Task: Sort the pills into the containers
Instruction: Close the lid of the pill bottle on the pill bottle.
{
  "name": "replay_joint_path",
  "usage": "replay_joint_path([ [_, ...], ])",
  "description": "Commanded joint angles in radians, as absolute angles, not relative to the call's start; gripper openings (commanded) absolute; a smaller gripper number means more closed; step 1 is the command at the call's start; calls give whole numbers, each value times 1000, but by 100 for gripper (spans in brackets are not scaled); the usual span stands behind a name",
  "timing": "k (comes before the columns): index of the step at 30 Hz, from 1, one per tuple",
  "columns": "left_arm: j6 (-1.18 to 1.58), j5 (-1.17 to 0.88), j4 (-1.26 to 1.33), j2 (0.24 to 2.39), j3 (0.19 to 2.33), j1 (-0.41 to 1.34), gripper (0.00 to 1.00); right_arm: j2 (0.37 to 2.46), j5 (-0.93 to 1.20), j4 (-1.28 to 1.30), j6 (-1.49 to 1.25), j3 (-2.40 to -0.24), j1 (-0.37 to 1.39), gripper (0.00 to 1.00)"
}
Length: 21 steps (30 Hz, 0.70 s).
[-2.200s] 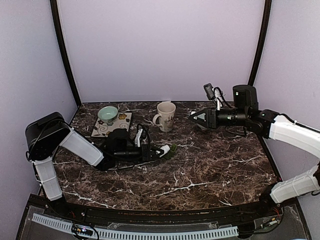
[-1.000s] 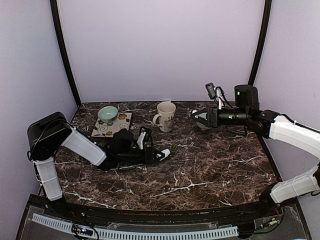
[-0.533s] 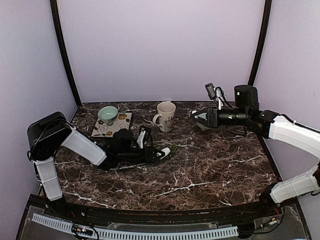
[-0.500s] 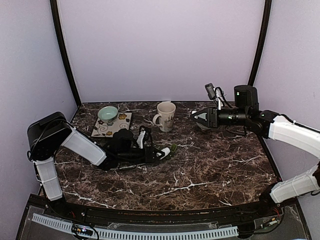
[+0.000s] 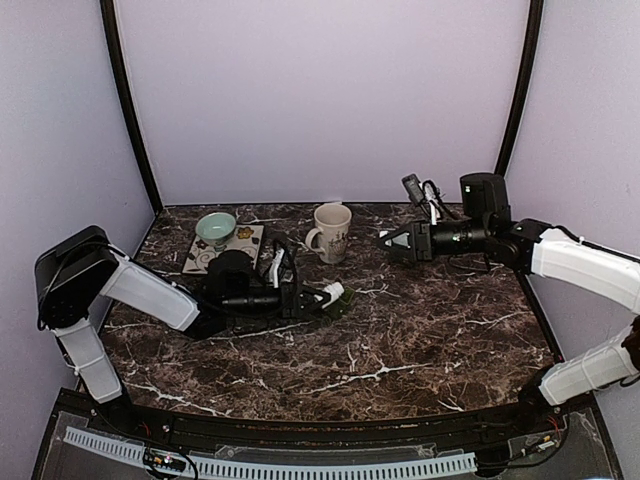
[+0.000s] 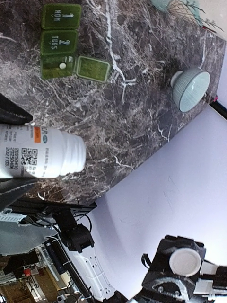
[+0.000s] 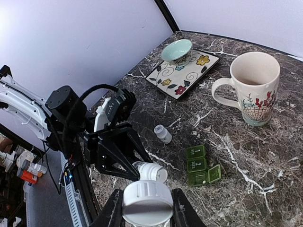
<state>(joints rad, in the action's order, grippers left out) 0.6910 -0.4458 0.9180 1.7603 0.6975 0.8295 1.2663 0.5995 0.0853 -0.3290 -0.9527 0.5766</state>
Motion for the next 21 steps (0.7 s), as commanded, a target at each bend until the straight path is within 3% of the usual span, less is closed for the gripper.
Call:
replay_joint_path([
  [1, 685, -540, 969, 1682, 699, 830, 11, 1273, 628, 121, -289, -1017, 589, 13],
  [21, 992, -948, 1258, 1614, 743, 722, 11, 1306, 529, 448, -128, -1302, 810, 13],
])
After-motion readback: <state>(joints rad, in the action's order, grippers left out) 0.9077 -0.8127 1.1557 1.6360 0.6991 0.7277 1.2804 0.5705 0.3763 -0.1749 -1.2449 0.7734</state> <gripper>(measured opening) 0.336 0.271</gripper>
